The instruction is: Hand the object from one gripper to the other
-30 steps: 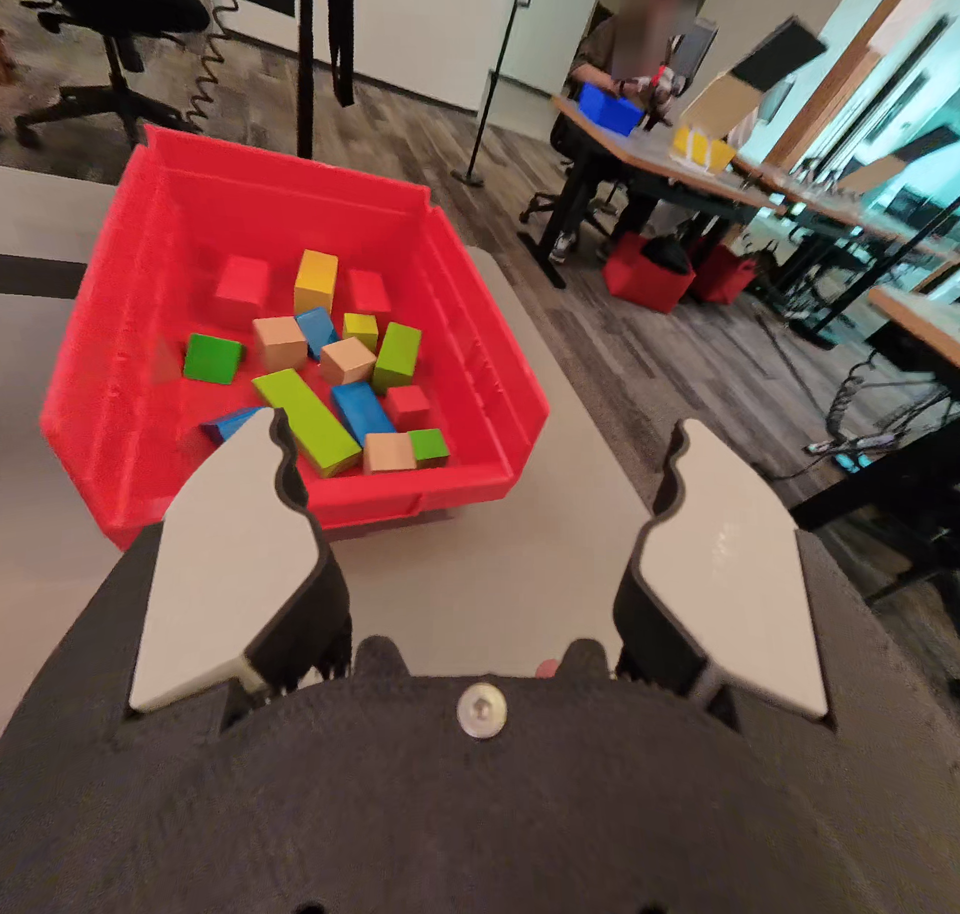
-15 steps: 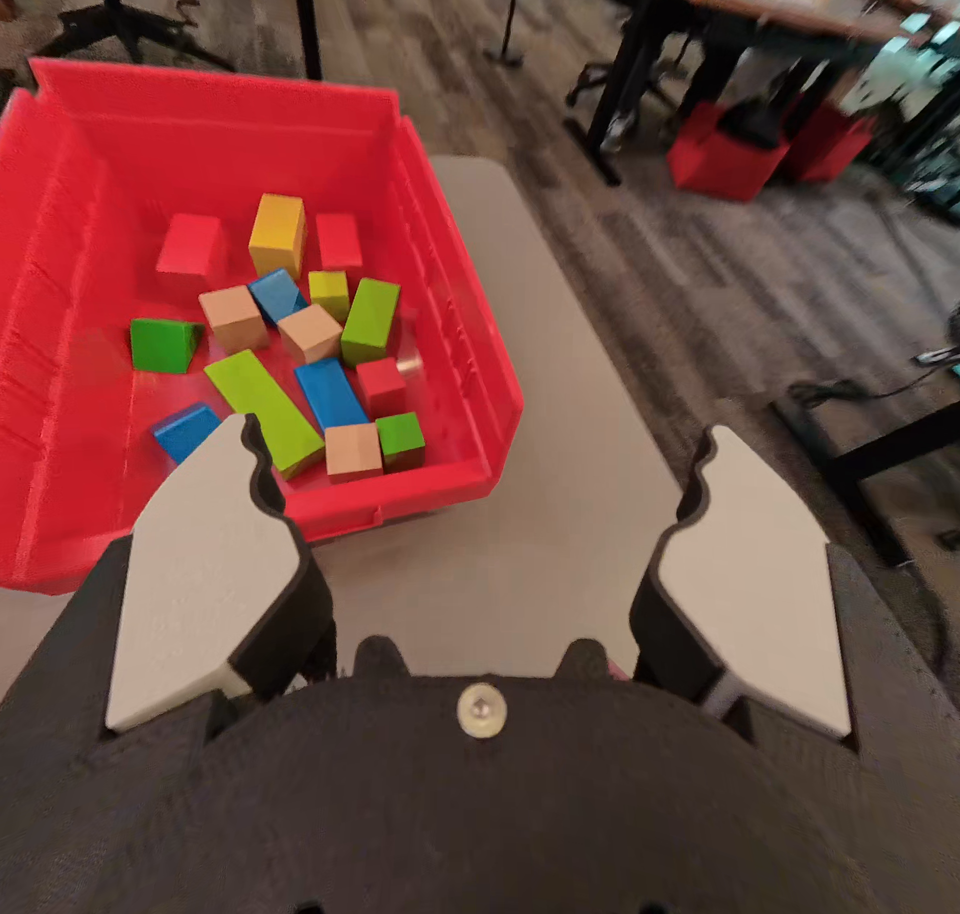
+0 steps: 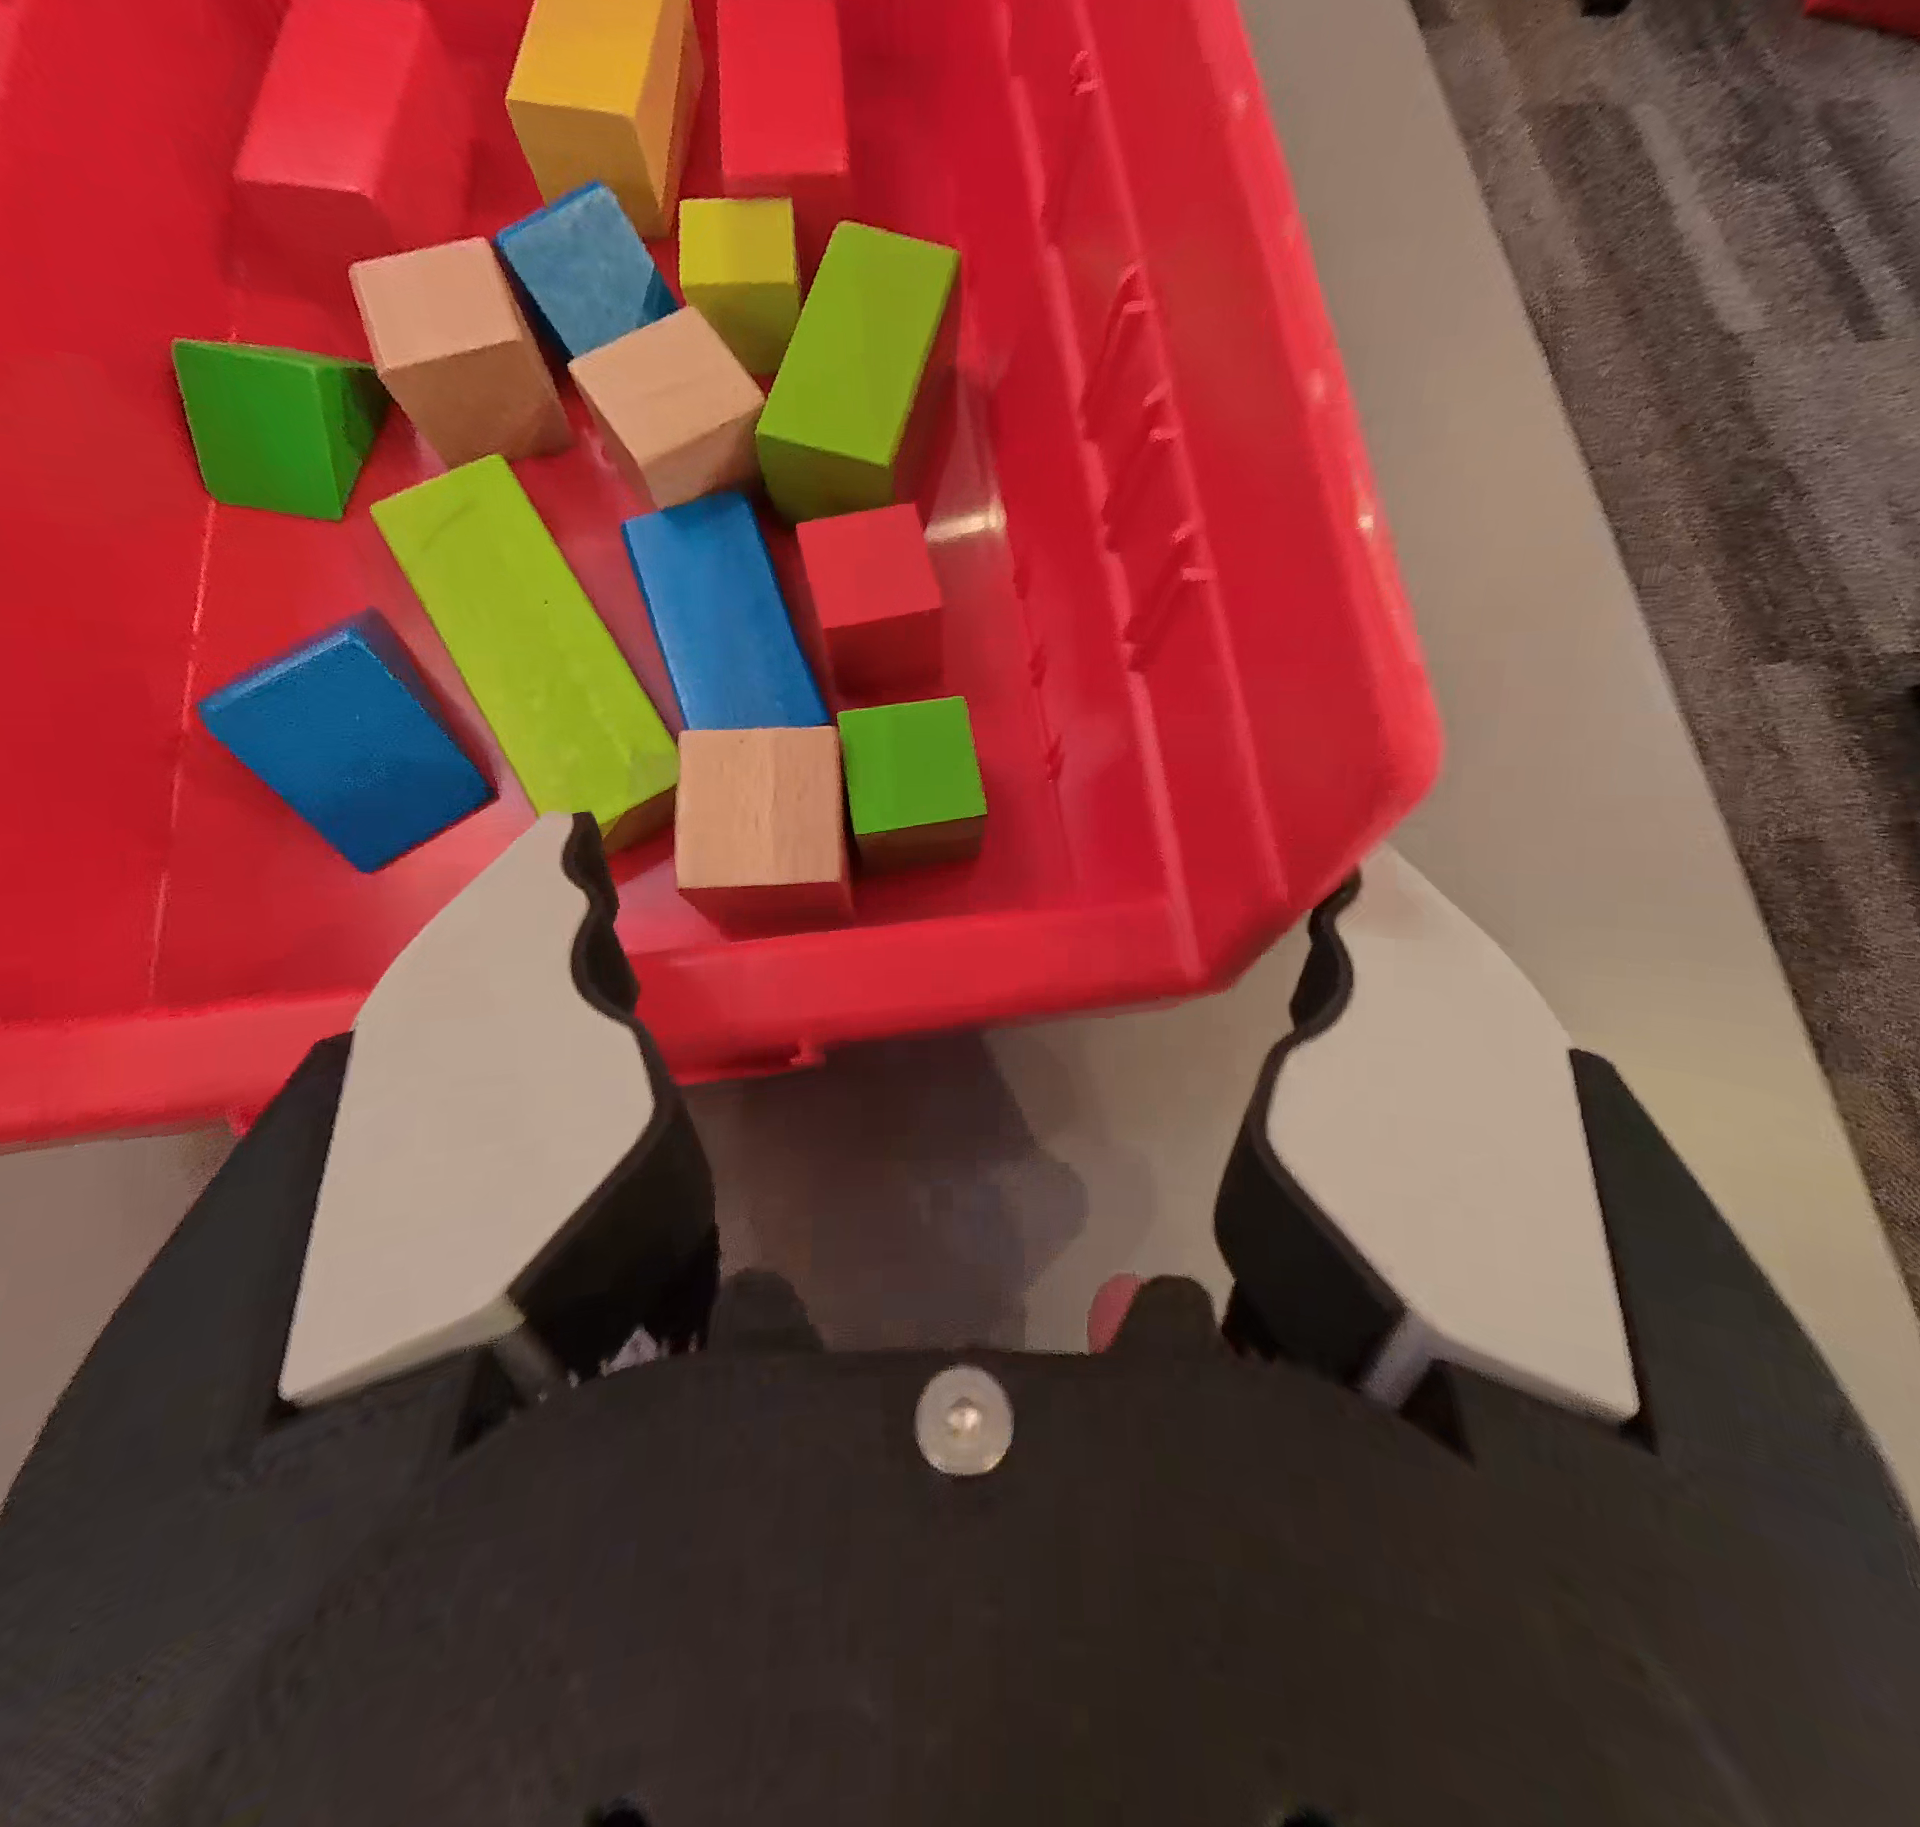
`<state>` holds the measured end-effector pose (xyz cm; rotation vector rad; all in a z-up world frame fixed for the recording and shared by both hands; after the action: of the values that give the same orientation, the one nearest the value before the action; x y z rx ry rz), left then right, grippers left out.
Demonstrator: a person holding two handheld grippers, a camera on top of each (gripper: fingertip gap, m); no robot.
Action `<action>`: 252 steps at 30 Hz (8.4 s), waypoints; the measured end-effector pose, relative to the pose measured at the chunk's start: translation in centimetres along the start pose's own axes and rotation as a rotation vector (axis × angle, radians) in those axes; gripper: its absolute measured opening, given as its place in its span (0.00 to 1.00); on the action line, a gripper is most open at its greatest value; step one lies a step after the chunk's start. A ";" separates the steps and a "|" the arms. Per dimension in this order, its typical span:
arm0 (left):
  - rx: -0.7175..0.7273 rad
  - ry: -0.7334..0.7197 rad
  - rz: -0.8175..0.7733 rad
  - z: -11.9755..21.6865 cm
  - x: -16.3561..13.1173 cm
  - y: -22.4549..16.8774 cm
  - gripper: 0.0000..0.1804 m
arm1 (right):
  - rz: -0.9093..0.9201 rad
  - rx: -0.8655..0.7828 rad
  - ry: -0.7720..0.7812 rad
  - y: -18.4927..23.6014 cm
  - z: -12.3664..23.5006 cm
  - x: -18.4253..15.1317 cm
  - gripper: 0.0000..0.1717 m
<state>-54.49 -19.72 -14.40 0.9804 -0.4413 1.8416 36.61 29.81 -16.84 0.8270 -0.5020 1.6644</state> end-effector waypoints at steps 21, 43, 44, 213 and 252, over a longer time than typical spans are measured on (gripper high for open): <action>-0.046 0.026 -0.038 -5.3 -1.0 -2.1 0.08 | -0.143 0.120 0.028 -3.9 -0.7 1.3 0.04; -0.084 -0.112 0.036 -2.2 0.1 -0.7 0.03 | -0.113 0.107 0.209 1.0 3.5 -1.3 0.02; -0.096 -0.114 0.039 -2.0 0.2 -0.7 0.03 | -0.113 0.106 0.208 1.0 3.7 -1.5 0.02; -1.208 -0.108 0.002 3.0 7.0 -78.9 0.42 | -0.119 0.558 0.039 -3.4 2.9 1.9 0.38; -0.397 0.300 -1.183 8.6 -3.9 -40.9 0.37 | 0.476 0.795 0.101 19.8 15.5 -9.5 0.33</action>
<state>-14.08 -8.66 -16.91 0.4691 0.0095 0.7471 22.46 7.56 -11.72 1.2438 0.0764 2.3857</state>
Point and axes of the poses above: each gripper's, where its closed fingertips meet, z back along the fingers, x out of its top, y = z × x across the jaws, the point moved 10 cm from there along z, back along the fingers, and after that the axes turned 12 degrees about -z, right-handed, at the moved point
